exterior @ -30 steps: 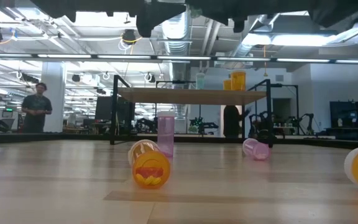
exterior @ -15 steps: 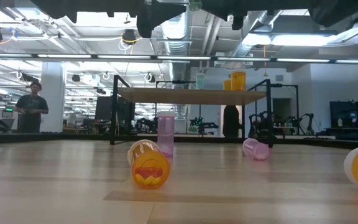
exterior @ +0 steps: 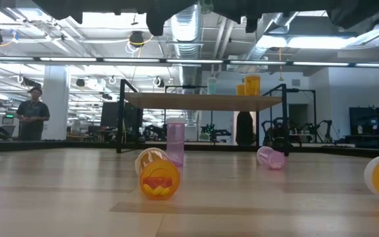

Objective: Pick and place medicine bottles onto shelf by color
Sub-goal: Put the small blue pill bottle on the shelf aligned with the other small blue pill bottles

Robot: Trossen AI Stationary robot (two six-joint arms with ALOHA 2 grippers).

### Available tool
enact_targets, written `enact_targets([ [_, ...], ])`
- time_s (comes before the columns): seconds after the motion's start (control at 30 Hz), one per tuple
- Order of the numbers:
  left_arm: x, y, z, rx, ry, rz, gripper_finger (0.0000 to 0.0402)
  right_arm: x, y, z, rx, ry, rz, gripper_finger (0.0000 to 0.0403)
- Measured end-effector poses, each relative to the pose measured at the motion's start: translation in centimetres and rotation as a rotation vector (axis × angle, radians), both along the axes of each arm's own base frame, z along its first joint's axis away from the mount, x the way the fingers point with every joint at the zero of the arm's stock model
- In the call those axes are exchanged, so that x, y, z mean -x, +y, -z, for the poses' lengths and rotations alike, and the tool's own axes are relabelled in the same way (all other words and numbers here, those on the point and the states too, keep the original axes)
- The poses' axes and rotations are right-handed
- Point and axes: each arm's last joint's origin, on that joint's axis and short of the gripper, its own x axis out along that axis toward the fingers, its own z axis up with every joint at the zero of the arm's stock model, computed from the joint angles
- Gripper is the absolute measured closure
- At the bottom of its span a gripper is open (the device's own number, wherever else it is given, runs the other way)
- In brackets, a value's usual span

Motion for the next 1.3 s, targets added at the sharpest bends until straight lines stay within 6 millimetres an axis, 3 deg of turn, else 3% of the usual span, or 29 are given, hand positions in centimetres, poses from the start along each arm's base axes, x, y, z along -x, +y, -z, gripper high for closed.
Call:
enact_targets([
  [0.43,0.9,0.3,-1.3,-0.01,-0.009,-0.072,0.0185,0.0,0.0,0.1,0.0,0.01,0.001,0.0283],
  [1.0,0.6,0.4,-2.1,-0.036,-0.015,-0.08,0.0128,0.0,-0.1,0.1,-0.008,0.004,0.001,0.0283],
  [1.3,-0.2,0.4,-2.4,-0.077,0.054,-0.091,0.0122,0.0,-0.1,0.0,-0.01,-0.002,0.001,0.0283],
])
